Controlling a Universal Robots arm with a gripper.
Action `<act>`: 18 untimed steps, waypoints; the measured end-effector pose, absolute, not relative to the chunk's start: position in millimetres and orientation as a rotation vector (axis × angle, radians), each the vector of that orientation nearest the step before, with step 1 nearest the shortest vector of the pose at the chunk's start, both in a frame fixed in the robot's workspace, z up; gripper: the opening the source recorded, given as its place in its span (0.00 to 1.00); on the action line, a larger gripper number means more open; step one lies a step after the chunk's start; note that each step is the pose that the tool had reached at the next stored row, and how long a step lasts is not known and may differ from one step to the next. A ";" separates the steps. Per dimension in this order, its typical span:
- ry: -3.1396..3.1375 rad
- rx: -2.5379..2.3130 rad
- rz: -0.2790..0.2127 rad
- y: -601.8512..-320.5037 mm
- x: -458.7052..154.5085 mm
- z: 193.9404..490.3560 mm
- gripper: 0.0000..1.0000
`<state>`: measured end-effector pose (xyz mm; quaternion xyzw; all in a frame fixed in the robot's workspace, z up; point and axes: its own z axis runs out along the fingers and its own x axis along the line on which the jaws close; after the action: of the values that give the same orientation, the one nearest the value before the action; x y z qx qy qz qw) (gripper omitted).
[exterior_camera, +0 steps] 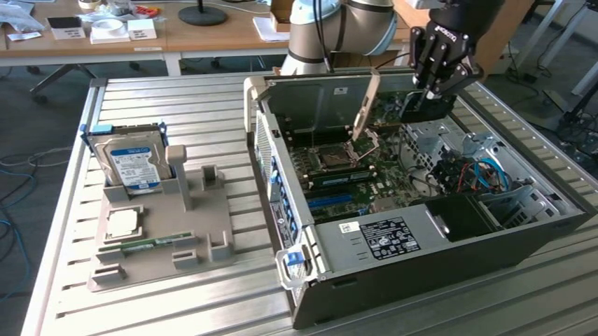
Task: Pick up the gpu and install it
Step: 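Insert the gpu into the slot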
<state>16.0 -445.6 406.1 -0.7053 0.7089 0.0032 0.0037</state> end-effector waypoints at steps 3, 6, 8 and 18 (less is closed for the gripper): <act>2.220 -2.208 0.015 -448.6 15.9 406.1 0.27; 2.217 -2.205 0.021 -450.2 15.8 406.1 0.27; 2.216 -2.205 0.023 -450.4 15.9 406.1 0.27; 2.216 -2.204 0.023 -450.4 15.9 406.1 0.27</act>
<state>15.9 -450.4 406.1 -0.7052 0.7089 0.0075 0.0079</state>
